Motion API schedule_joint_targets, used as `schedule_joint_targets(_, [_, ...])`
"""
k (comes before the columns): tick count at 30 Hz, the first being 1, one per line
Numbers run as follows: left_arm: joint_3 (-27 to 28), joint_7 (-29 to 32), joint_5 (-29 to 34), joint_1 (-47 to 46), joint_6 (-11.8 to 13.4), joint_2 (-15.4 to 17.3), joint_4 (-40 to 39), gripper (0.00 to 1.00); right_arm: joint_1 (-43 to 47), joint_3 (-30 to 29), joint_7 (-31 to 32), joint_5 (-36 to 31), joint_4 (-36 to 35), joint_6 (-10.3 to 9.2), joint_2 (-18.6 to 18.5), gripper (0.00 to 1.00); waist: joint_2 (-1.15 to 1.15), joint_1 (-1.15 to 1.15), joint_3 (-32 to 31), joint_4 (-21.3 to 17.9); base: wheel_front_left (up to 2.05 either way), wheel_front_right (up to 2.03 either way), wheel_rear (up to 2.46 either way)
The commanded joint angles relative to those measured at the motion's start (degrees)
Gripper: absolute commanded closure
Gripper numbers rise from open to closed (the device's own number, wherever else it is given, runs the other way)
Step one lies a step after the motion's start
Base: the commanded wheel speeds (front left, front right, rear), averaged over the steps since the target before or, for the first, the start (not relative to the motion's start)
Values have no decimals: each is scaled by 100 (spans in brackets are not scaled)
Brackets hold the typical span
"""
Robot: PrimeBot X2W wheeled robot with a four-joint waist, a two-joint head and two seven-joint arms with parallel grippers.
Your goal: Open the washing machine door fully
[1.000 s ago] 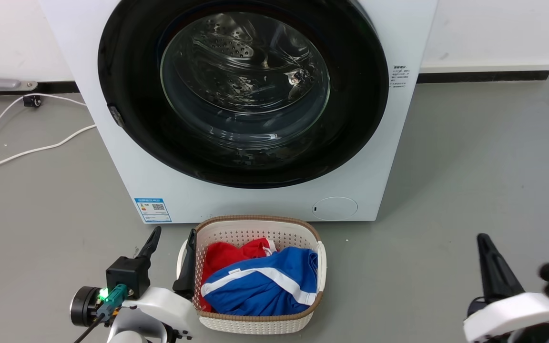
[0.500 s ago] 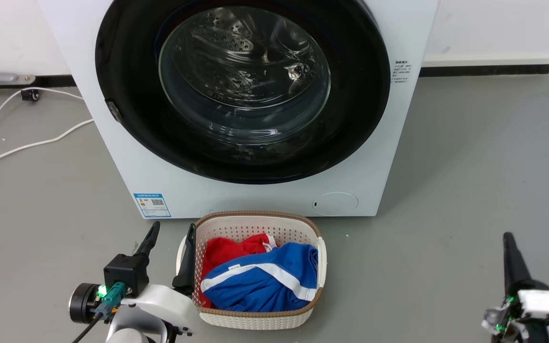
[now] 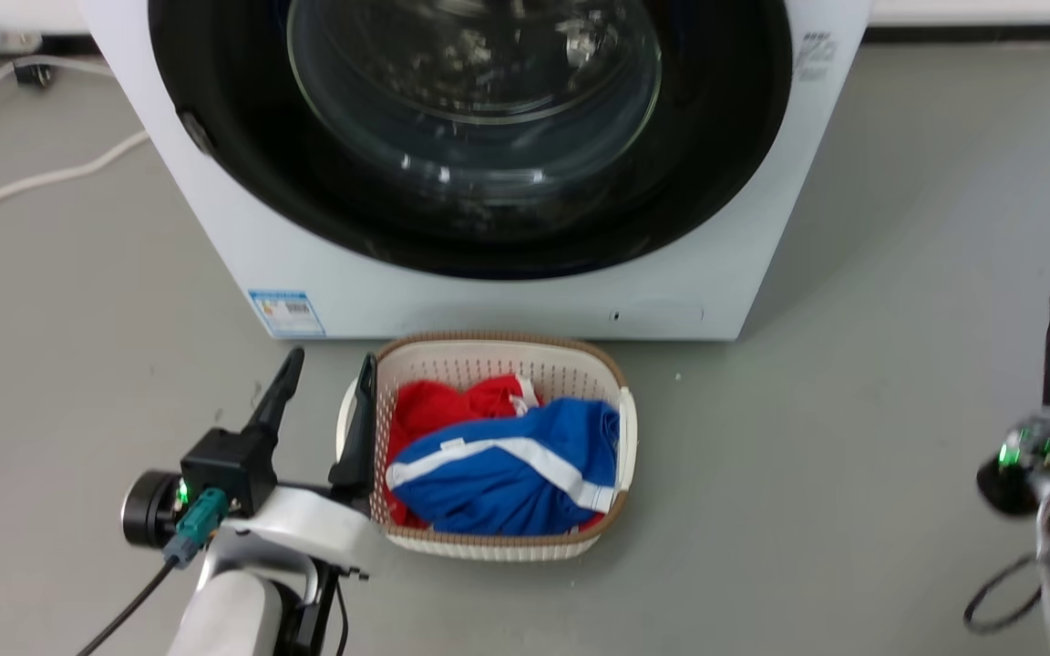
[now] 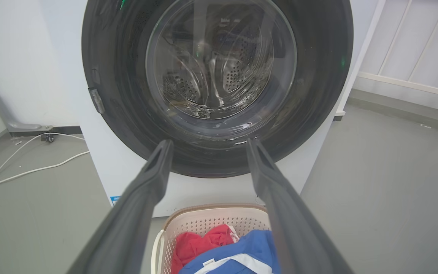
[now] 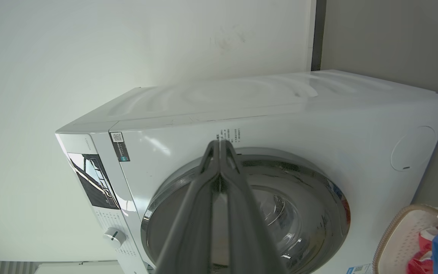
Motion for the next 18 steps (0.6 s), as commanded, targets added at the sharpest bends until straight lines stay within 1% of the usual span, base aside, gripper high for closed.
schedule_joint_targets(1, [-16, -17, -11, -148, -27, 22, -55, 0, -318, 60, 97, 56, 174, 1, -104, 100, 0, 0, 296, 87, 0, 0, 0])
schedule_joint_targets(6, [-50, -39, -13, -435, -77, 33, -202, 0, -1326, 361, 529, 104, 790, 1, -520, 100, 0, 0, 775, 178, 0, 0, 0])
schedule_joint_targets(10, [-68, -54, -22, -637, -89, 36, -270, 0, -2173, 822, 950, -124, 1340, 1, -824, 100, 0, 0, 1103, 231, 0, 0, 0])
schedule_joint_targets(14, [-78, -78, -9, -803, -102, 60, -352, 0, -3082, 1177, 1357, -257, 1875, 1, -1013, 100, 0, 0, 1390, 266, 0, 0, 0])
schedule_joint_targets(18, [-96, -99, -11, -950, -122, 76, -425, 0, -3960, 1554, 1670, -507, 2356, 1, -1091, 100, 0, 0, 1641, 321, 0, 0, 0])
